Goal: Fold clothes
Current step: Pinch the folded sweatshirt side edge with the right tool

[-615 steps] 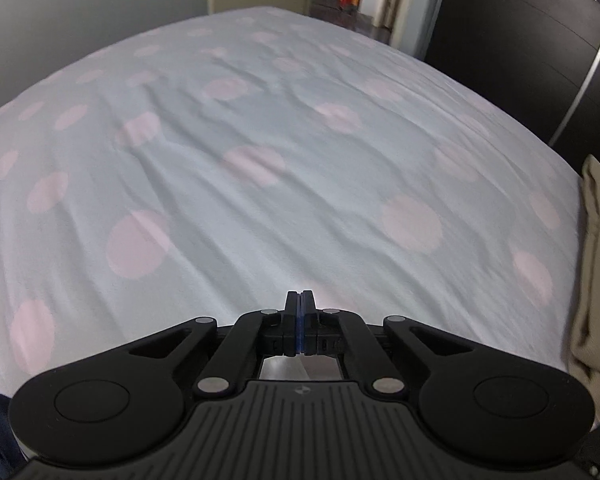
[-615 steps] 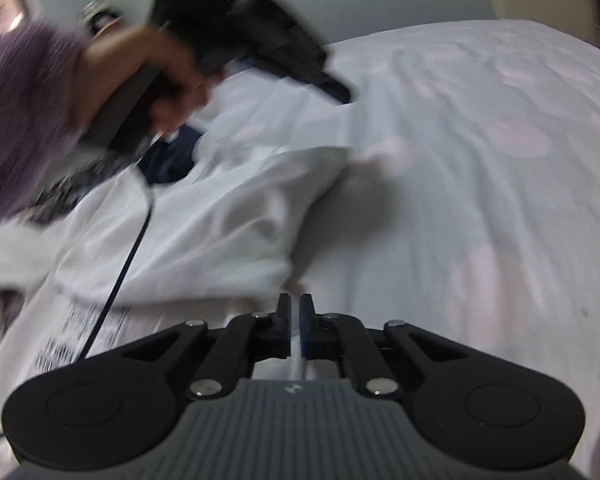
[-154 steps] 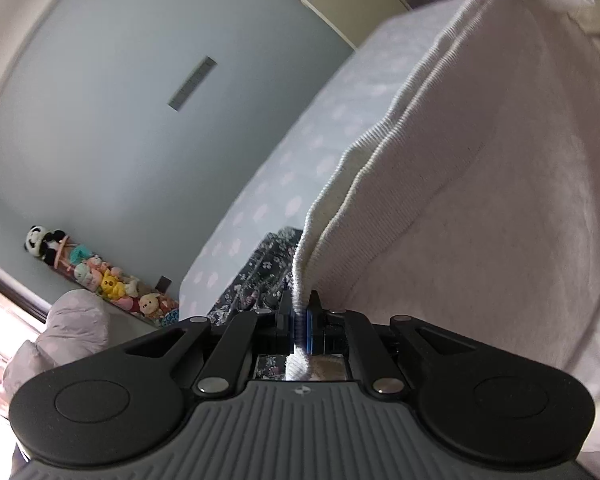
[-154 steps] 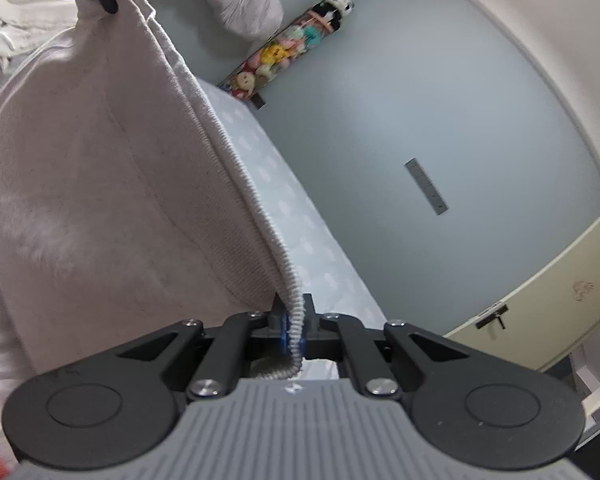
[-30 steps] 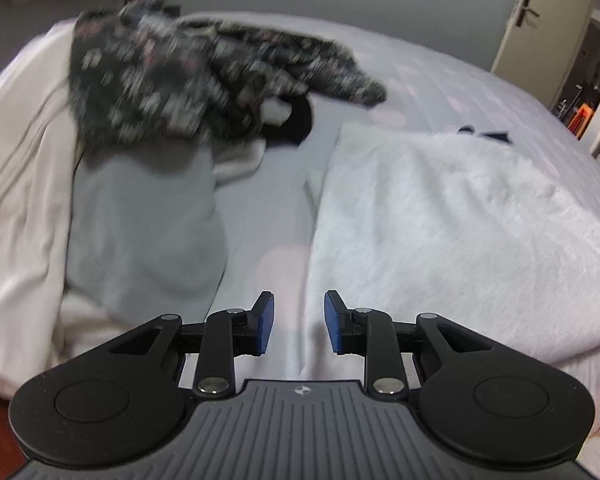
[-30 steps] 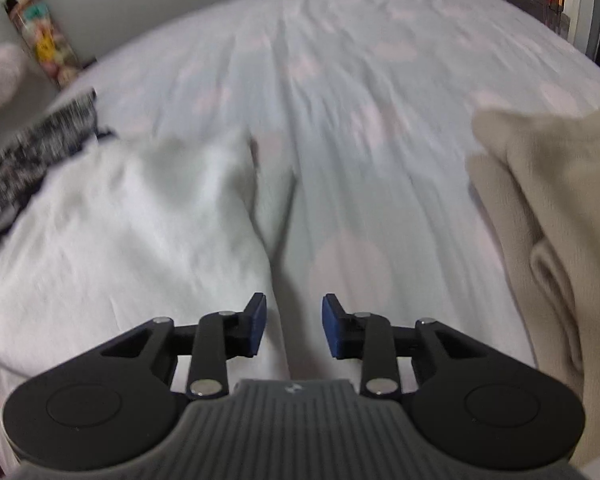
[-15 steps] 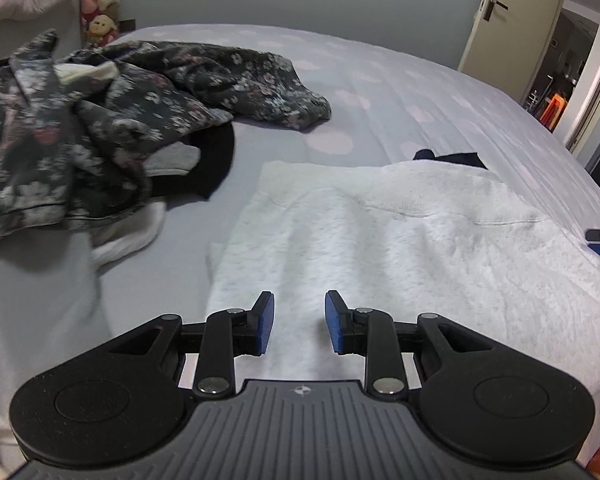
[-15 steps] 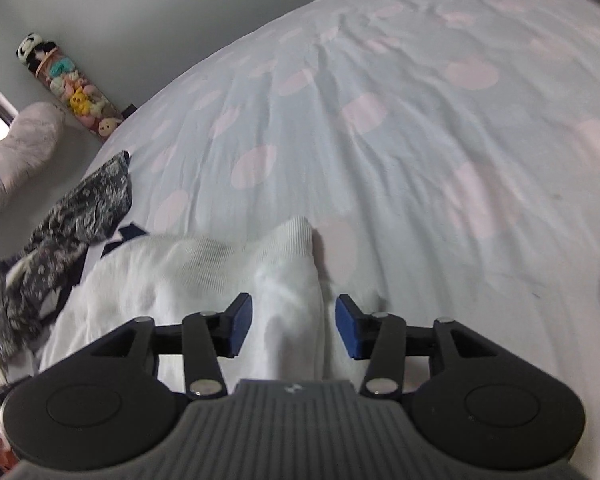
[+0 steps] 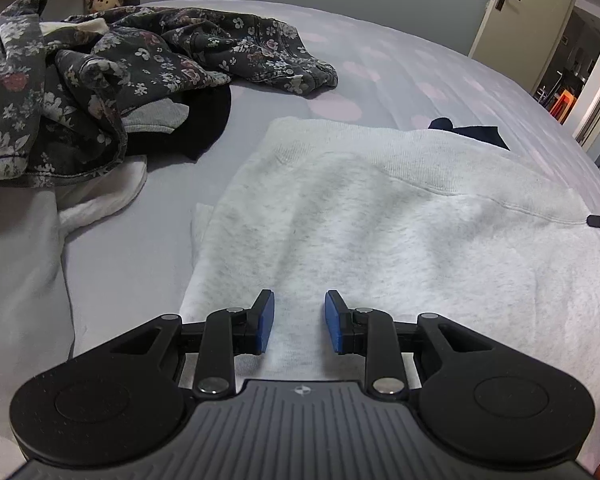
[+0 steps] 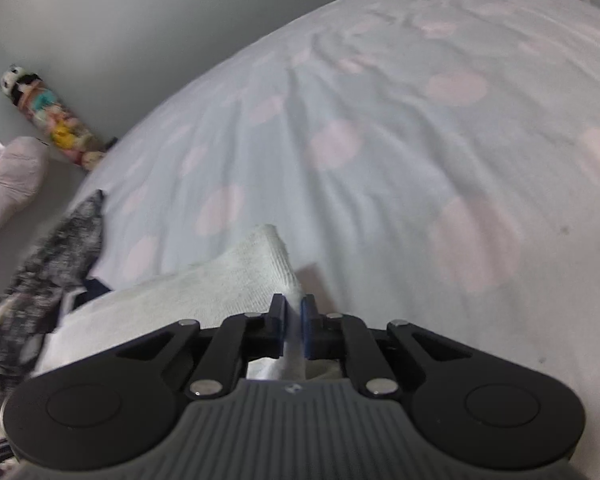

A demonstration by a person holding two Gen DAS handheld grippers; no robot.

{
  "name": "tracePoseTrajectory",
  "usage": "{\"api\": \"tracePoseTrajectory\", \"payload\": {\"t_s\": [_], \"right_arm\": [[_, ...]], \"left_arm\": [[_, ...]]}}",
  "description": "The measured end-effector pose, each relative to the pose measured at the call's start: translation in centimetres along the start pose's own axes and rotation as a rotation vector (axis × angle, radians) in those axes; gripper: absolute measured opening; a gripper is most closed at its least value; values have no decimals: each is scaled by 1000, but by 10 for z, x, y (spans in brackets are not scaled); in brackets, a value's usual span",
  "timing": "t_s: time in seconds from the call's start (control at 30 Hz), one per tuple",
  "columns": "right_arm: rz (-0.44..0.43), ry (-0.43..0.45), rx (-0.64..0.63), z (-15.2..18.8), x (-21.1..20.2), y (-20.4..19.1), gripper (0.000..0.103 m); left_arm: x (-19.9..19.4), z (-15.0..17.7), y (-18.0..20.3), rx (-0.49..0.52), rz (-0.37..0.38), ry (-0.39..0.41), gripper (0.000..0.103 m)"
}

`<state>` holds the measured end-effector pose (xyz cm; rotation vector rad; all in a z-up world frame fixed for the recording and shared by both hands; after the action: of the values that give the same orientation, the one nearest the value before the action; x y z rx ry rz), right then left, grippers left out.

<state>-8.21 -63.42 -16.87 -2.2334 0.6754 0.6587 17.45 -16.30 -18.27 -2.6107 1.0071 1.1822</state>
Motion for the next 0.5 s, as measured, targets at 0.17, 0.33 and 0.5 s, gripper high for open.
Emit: {"api": "tracePoseTrajectory", "payload": {"t_s": [0.17,0.33,0.5], "right_arm": [[18,-3,0,5,1,-2,21],[27,22,16,7,-36,1,39],[-15,-40,27,31,-66,3,54]], "left_arm": [[-9,-2,7,45,-4,1,30],[-32,-1,18,83,-18,40,47],[-49,5,21,37,-32,56,47]]}}
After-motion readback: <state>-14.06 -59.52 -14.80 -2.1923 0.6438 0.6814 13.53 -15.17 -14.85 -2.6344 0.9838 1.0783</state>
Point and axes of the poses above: each gripper's, at about its wrist camera, not at the fingertips, and x roughly the way its jaws point, y to its right, z to its underside, the point moved 9 cm from there along x, roughly the way its jaws point, and after that the axes turned 7 degrees about y, right-handed, at the moved point
